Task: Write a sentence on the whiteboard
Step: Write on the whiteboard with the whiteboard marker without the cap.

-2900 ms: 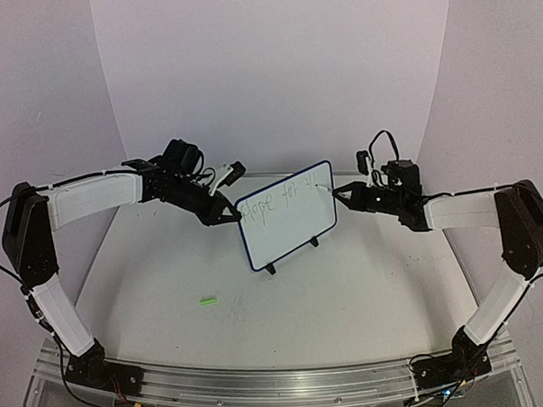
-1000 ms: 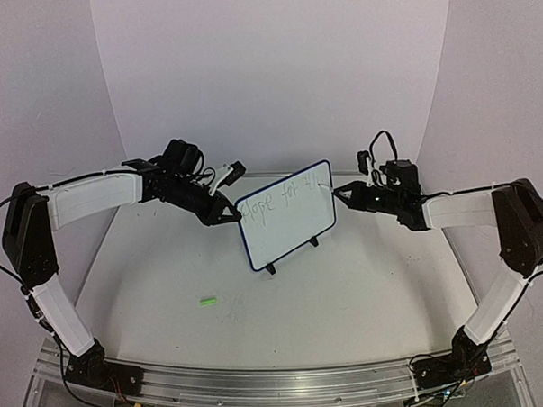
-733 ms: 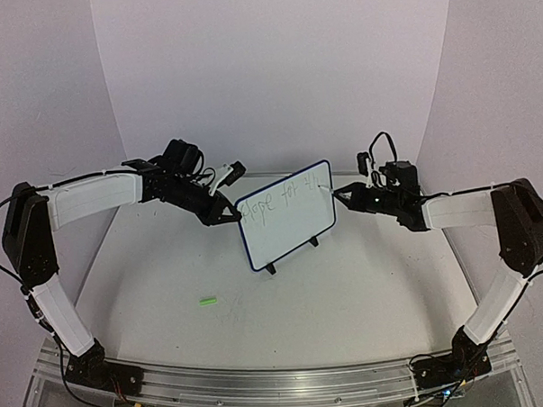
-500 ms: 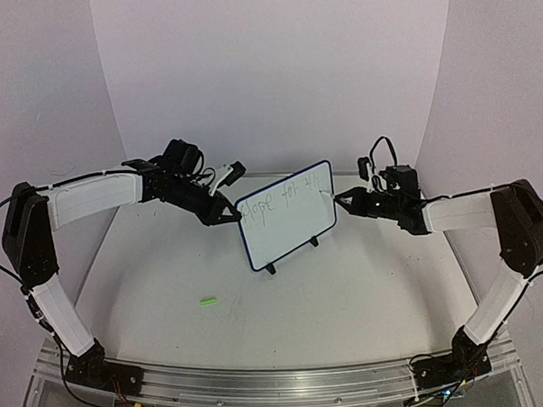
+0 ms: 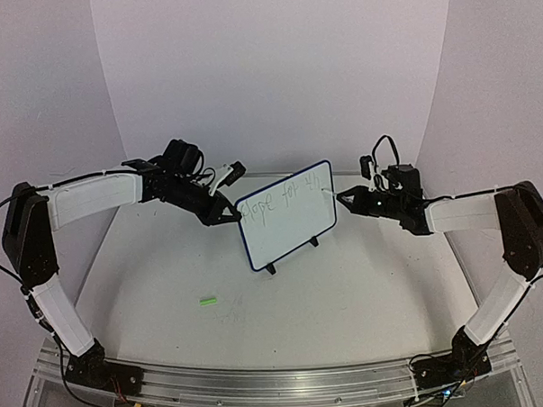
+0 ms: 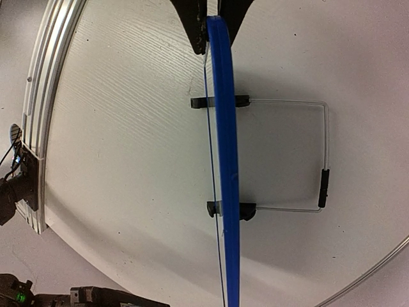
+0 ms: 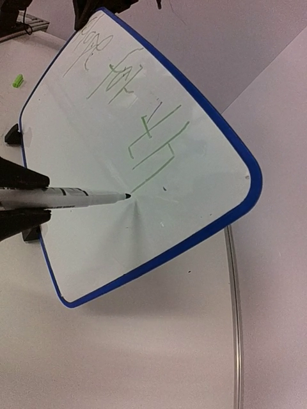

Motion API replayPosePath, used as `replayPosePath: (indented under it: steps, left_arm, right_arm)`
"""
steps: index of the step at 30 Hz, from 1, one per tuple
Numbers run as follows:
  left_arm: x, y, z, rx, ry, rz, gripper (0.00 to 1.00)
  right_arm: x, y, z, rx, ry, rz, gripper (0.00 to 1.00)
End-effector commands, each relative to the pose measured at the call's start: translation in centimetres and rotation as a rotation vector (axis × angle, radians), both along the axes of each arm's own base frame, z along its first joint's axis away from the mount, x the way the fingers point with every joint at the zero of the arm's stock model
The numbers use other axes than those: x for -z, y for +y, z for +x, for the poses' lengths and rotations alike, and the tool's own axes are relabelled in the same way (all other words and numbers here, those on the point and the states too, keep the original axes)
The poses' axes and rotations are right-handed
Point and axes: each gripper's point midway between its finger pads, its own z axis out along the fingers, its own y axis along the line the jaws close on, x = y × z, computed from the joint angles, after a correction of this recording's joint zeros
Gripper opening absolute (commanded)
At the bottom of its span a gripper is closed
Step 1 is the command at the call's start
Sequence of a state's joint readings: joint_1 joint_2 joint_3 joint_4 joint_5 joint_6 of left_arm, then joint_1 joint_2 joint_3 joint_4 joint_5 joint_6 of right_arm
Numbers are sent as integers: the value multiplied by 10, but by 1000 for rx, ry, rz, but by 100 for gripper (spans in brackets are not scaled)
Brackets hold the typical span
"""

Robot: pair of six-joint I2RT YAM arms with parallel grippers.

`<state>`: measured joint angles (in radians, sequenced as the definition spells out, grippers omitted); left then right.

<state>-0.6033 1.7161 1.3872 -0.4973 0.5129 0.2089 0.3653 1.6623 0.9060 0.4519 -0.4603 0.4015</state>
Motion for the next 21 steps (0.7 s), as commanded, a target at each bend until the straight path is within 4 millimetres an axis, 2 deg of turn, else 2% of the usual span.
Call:
replayPosePath:
  steps: [1, 21]
  left_arm:
    - [21, 8, -2, -6, 28, 83, 0]
    - [24, 8, -2, -6, 33, 86, 0]
  right_arm:
    - [-43, 4, 10, 3, -111, 32, 0]
    - [-41, 6, 21, 12, -115, 23, 0]
